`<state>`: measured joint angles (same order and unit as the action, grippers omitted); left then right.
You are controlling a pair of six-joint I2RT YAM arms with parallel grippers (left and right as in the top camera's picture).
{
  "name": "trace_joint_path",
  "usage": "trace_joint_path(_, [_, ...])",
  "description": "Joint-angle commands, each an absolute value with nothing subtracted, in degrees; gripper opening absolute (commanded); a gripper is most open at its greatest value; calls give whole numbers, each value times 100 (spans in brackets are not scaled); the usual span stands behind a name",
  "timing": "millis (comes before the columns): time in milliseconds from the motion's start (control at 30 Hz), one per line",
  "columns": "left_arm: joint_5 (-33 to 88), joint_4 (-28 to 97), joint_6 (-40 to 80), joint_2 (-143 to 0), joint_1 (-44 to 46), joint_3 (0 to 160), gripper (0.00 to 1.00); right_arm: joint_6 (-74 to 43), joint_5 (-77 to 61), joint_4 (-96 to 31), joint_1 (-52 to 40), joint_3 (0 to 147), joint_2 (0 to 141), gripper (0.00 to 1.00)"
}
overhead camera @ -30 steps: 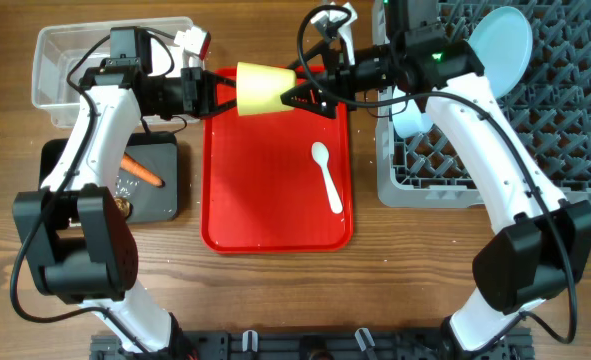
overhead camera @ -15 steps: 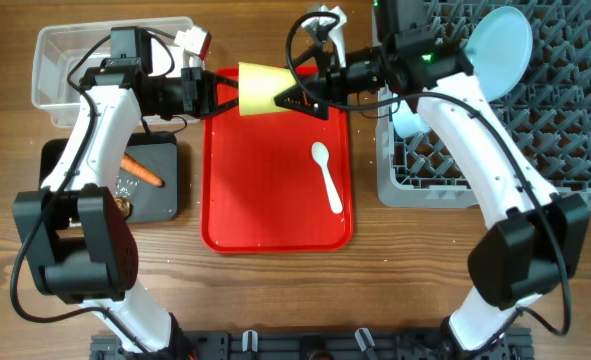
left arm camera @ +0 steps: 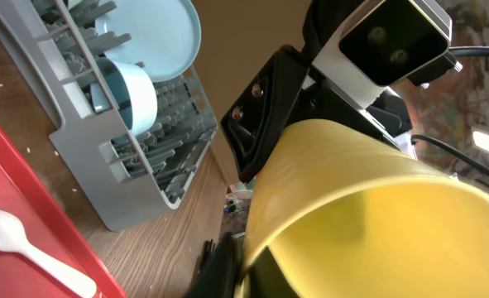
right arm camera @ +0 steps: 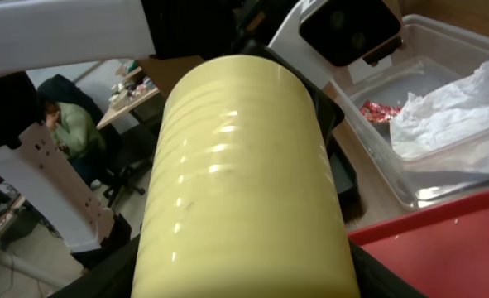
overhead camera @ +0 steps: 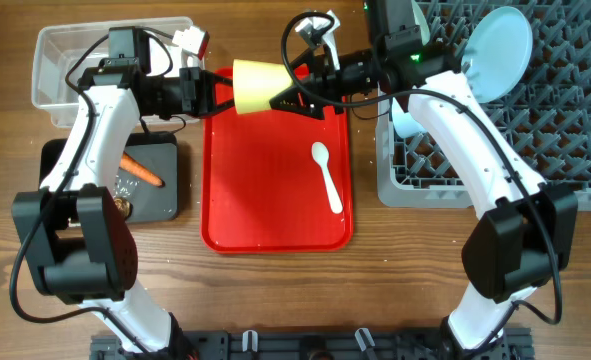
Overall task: Sort waste into correct bins and load items into the dishwasher rack
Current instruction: 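Hand the yellow cup from the left gripper to the right gripper, then carry the yellow cup with the right gripper and place it in the rack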
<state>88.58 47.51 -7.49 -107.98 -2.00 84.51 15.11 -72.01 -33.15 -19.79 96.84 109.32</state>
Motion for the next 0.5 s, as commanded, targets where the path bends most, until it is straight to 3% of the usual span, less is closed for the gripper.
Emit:
trace_joint_path(0, [9017, 4751, -843, -10606, -174, 8562, 20, 1632, -7489, -3205, -1898, 9636, 11067, 54])
trace_joint_path(300, [8735, 4759, -838, -10606, -172, 8562, 55, 1197, -7325, -3223, -1337, 9638, 10726, 53])
trace_joint_path(367, [8733, 4759, -840, -10606, -172, 8562, 64, 757, -6864, -3339, -1142, 9638, 10597, 53])
trace_joint_path(467, [8460, 4759, -840, -10606, -172, 8562, 69, 438, -5913, -3885, -928, 9638, 10412, 53])
